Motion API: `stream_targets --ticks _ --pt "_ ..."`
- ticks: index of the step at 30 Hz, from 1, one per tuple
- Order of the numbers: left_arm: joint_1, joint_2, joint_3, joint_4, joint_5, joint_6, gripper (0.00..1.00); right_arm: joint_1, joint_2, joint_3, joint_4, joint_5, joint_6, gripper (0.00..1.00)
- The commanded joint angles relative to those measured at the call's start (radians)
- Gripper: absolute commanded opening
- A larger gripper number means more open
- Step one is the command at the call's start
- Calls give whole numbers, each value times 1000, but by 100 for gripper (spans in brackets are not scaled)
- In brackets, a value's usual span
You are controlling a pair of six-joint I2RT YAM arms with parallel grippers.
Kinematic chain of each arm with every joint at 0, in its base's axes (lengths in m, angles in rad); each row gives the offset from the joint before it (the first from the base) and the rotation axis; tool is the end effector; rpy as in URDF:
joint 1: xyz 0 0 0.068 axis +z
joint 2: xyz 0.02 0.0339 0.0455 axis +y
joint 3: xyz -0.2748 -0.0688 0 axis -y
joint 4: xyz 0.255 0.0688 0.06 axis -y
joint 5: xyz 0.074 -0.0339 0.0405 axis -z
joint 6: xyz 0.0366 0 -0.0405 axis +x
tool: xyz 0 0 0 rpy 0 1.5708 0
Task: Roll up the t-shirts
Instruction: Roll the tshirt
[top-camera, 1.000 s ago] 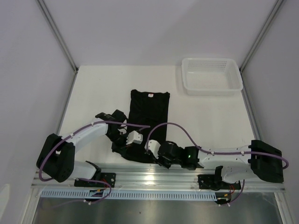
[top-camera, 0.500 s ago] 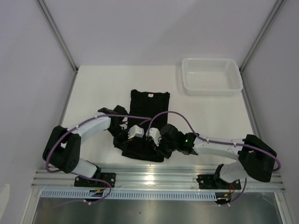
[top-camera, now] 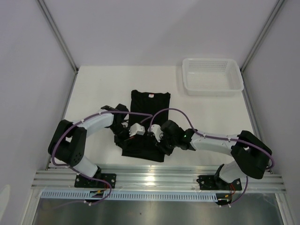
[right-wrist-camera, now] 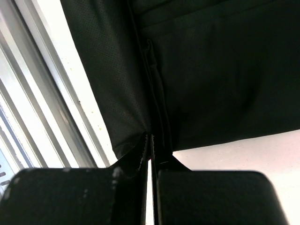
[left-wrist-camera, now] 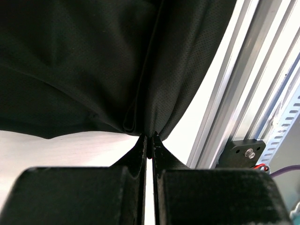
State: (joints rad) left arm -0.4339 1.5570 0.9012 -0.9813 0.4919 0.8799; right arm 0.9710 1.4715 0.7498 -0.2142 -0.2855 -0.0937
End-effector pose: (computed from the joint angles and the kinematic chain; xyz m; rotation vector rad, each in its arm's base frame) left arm 0.2176 -0.1199 0.1743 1.8138 2.3930 -0.7571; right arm 0.1544 0.2440 0.1757 -1.4241 2.1759 0.7005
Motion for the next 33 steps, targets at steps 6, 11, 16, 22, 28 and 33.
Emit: stream_targets --ticks 6,11,16,22,28,33 --pt "15 61 51 7 -13 -52 1 -6 26 52 6 104 28 18" --pt "15 78 61 -2 -3 -58 1 -15 -25 74 -17 137 58 35" --pt "15 81 59 3 11 -64 1 -12 -146 53 -7 161 103 35" --pt "17 84 56 7 25 -79 2 95 -318 -183 357 178 245 20" --pt "18 83 56 23 30 -108 9 178 -188 -255 687 282 322 9" --pt "26 71 59 24 22 -121 13 190 -65 -227 728 321 353 5"
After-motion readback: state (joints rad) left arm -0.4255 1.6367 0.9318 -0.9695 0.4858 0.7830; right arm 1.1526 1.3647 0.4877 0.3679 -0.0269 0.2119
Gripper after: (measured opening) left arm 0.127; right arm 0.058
